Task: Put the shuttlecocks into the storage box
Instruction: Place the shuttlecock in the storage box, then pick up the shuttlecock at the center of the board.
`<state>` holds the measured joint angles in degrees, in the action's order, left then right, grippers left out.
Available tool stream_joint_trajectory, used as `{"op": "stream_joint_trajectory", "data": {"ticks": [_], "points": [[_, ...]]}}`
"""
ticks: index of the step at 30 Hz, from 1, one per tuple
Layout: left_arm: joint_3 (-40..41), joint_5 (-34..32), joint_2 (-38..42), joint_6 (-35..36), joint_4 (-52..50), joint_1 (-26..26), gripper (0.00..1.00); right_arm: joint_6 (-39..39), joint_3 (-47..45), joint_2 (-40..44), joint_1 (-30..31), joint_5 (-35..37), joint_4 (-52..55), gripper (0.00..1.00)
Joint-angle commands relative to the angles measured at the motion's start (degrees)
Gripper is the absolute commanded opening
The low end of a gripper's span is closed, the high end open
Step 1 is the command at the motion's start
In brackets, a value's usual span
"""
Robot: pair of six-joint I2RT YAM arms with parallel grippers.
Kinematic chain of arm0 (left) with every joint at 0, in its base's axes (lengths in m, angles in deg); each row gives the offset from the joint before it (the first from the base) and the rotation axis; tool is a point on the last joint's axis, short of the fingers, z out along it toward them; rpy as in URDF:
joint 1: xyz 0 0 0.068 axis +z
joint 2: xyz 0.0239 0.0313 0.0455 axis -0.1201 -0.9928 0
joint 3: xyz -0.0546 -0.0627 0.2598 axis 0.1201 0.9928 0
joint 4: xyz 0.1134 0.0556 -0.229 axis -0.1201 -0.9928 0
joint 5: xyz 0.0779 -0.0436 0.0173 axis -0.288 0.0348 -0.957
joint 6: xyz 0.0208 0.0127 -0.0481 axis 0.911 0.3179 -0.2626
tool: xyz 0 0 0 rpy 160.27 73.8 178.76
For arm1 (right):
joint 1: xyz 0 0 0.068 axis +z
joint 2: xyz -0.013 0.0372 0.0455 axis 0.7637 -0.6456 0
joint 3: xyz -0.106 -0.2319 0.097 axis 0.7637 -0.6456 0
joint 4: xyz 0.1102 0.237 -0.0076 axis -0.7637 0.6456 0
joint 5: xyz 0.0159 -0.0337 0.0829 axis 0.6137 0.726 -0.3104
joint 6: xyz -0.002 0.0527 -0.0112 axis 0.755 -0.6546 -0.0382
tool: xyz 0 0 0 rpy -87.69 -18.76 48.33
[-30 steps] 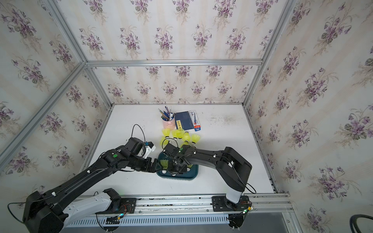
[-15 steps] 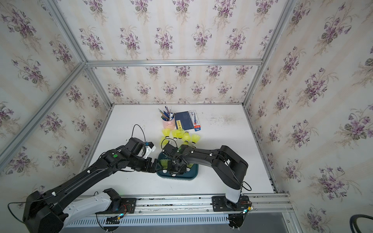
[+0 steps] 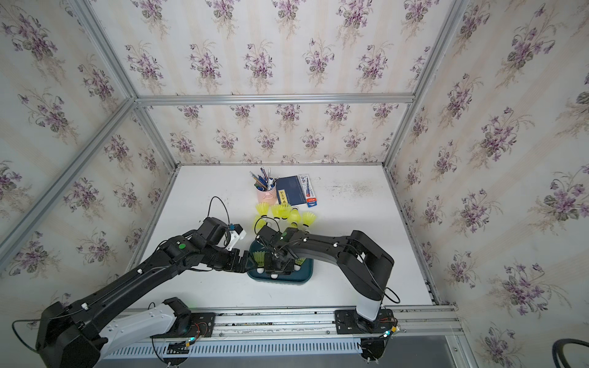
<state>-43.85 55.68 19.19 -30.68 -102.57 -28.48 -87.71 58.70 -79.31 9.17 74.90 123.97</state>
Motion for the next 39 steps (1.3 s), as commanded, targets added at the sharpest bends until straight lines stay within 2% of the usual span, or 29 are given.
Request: {"op": "stream_joint_trajectory", "data": {"ticks": [1, 9, 16, 23, 28, 32, 35, 37, 39], "points": [[-0.5, -0.4, 0.2, -0.1, 0.1, 0.0, 1.0, -0.2, 0.7, 1.0, 0.0, 1.2, 1.9, 0.5], [-2.6, -1.7, 1.2, -0.9, -1.4, -0.1, 1.0, -0.9, 2.8, 4.6, 0.1, 2.2, 5.5, 0.59], [-7.8, -4.7, 0.5, -2.5, -4.4, 0.0, 1.0, -0.3, 8.1, 7.5, -0.6, 4.3, 10.7, 0.61], [-16.7, -8.5, -5.9, -5.2, -8.2, 1.0, 1.0, 3.4, 16.1, 8.5, -6.9, 7.2, 14.4, 0.62], [-21.4, -9.4, -11.2, -10.7, -8.7, 2.4, 1.0, 6.5, 19.4, 8.3, -13.2, 7.7, 14.2, 0.65], [-25.0, -9.7, -15.8, -16.9, -9.7, 3.3, 1.0, 9.0, 19.4, 7.5, -17.8, 4.4, 10.9, 0.73], [-27.7, -12.2, -19.9, -21.6, -9.9, 3.6, 1.0, 11.2, 19.6, 6.3, -20.7, 1.9, 9.4, 0.84], [-29.0, -13.0, -23.6, -24.6, -10.1, 3.6, 1.0, 12.6, 19.5, 5.2, -22.6, -0.2, 8.8, 0.98], [-30.0, -13.8, -26.0, -27.3, -9.7, 3.7, 1.0, 14.2, 19.4, 4.5, -23.8, -1.1, 8.2, 1.0]]}}
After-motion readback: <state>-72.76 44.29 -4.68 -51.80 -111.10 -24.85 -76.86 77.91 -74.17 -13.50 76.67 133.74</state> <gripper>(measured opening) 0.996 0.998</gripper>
